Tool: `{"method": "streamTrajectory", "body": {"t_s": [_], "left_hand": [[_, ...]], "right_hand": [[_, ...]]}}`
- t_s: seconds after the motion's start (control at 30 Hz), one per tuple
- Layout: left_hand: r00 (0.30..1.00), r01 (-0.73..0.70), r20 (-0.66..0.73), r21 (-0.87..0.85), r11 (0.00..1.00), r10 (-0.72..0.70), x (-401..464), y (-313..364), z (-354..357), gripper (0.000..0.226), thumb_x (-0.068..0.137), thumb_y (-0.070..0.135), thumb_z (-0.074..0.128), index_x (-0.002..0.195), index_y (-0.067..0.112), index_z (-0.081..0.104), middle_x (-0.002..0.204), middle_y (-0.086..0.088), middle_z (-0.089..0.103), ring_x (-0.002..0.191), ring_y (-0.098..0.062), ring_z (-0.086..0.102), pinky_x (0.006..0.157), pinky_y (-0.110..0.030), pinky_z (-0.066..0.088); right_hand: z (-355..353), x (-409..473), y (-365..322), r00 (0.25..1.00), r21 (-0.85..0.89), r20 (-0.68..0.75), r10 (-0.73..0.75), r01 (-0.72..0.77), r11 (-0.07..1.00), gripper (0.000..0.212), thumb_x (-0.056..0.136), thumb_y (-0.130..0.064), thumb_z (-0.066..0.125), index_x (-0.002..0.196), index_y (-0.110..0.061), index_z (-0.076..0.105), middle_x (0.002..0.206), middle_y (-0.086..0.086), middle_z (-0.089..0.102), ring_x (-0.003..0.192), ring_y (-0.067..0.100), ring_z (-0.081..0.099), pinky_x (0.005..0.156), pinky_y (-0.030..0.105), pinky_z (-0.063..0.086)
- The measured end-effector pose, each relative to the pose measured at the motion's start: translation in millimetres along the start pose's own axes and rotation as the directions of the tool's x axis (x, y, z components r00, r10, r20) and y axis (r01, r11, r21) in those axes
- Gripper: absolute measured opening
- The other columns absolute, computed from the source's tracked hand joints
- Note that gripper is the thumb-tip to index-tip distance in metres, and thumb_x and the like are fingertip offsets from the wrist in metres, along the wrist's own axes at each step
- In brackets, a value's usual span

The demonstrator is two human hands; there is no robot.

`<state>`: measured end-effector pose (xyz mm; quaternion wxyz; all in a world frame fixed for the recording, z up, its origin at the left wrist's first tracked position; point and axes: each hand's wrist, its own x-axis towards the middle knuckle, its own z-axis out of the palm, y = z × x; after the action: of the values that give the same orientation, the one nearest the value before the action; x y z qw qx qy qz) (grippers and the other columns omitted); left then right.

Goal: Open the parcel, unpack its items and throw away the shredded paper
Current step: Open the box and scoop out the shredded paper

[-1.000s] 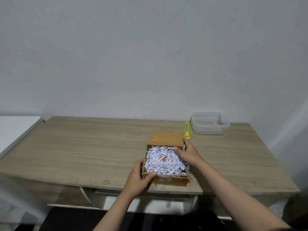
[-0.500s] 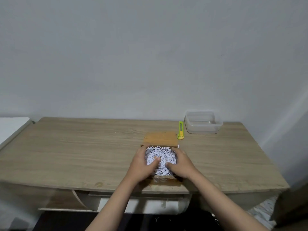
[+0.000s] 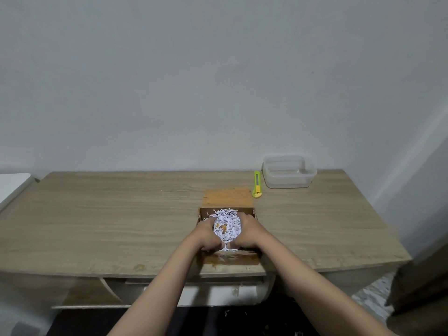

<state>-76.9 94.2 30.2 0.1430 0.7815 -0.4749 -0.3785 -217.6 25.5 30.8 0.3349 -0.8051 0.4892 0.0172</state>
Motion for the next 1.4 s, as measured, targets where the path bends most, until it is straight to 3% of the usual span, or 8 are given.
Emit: {"method": "streamTrajectory", "body": {"t_s": [0.13, 0.3, 0.43, 0.67, 0.83, 1.0, 1.17, 1.4], "left_hand": [[1.000, -0.015, 0.027, 0.069, 0.998, 0.013, 5, 1, -3, 0.082, 0.061, 0.014, 0.070, 0.137, 0.022, 0.040, 0.121, -0.007, 0.062, 0.101, -0.021, 0.064, 0.085, -0.034, 0.055], [0.997, -0.044, 0.068, 0.172, 0.984, 0.032, 5, 6, -4, 0.078, 0.069, 0.017, 0.068, 0.139, 0.029, 0.036, 0.137, -0.010, 0.049, 0.118, -0.022, 0.053, 0.095, -0.029, 0.048], [0.996, -0.073, 0.073, 0.219, 0.973, 0.058, 6, 6, 0, 0.068, 0.077, 0.019, 0.060, 0.140, 0.028, 0.035, 0.136, -0.015, 0.047, 0.126, -0.026, 0.043, 0.099, -0.026, 0.041], [0.992, -0.113, 0.075, 0.115, 0.987, 0.105, 2, 9, -2, 0.046, 0.075, 0.012, 0.064, 0.120, 0.017, 0.056, 0.119, -0.004, 0.065, 0.108, -0.020, 0.060, 0.091, -0.026, 0.047], [0.994, -0.106, 0.019, -0.055, 0.993, 0.108, 0, 3, -5, 0.058, 0.059, -0.003, 0.073, 0.112, 0.017, 0.061, 0.094, 0.002, 0.067, 0.085, -0.018, 0.062, 0.074, -0.032, 0.054], [0.991, -0.133, -0.033, -0.179, 0.975, 0.129, -6, 1, -1, 0.066, 0.055, -0.004, 0.078, 0.116, 0.014, 0.059, 0.101, -0.002, 0.067, 0.094, -0.022, 0.063, 0.081, -0.035, 0.055], [0.974, -0.224, -0.101, -0.306, 0.925, 0.203, -17, -2, -4, 0.062, 0.061, -0.009, 0.071, 0.112, 0.021, 0.053, 0.099, -0.002, 0.061, 0.086, -0.017, 0.057, 0.062, -0.021, 0.048], [0.934, -0.351, -0.221, -0.419, 0.838, 0.280, -25, 4, -18, 0.062, 0.052, -0.003, 0.073, 0.107, 0.022, 0.055, 0.085, 0.005, 0.060, 0.077, -0.014, 0.055, 0.058, -0.019, 0.046]], "right_hand": [[-1, 5, -3, 0.999, -0.023, 0.041, 0.004, -0.003, 1.000, 0.086, 0.060, -0.028, 0.085, 0.134, -0.016, 0.043, 0.137, 0.005, 0.051, 0.124, 0.023, 0.049, 0.098, 0.027, 0.042], [14, 9, -1, 0.998, -0.050, 0.017, -0.063, 0.064, 0.997, 0.089, 0.049, -0.049, 0.082, 0.128, -0.026, 0.047, 0.124, 0.006, 0.058, 0.114, 0.027, 0.054, 0.098, 0.032, 0.044], [14, 5, 0, 0.992, -0.046, 0.004, -0.124, 0.124, 0.991, 0.076, 0.060, -0.037, 0.082, 0.127, -0.021, 0.050, 0.122, 0.009, 0.058, 0.112, 0.029, 0.052, 0.091, 0.027, 0.041], [15, 11, 5, 0.995, -0.006, -0.011, -0.100, 0.100, 0.995, 0.084, 0.044, -0.035, 0.085, 0.121, -0.020, 0.055, 0.119, 0.004, 0.064, 0.106, 0.025, 0.060, 0.090, 0.035, 0.051], [13, 9, 9, 0.992, 0.067, -0.060, -0.115, 0.119, 0.991, 0.083, 0.043, -0.028, 0.087, 0.119, -0.017, 0.054, 0.116, 0.004, 0.060, 0.106, 0.023, 0.058, 0.089, 0.035, 0.050], [8, 5, 7, 0.991, 0.142, -0.036, -0.129, 0.133, 0.981, 0.079, 0.043, -0.024, 0.087, 0.112, -0.022, 0.049, 0.118, 0.003, 0.058, 0.104, 0.022, 0.056, 0.090, 0.039, 0.051], [12, 8, 19, 0.982, 0.301, -0.110, -0.153, 0.179, 0.937, 0.077, 0.035, -0.025, 0.089, 0.096, -0.042, 0.045, 0.120, 0.006, 0.056, 0.110, 0.026, 0.058, 0.094, 0.046, 0.051], [-2, 3, 10, 0.934, 0.338, -0.295, -0.203, 0.301, 0.892, 0.067, 0.049, -0.015, 0.088, 0.106, -0.016, 0.053, 0.109, -0.003, 0.055, 0.099, 0.016, 0.058, 0.086, 0.024, 0.048]]}}
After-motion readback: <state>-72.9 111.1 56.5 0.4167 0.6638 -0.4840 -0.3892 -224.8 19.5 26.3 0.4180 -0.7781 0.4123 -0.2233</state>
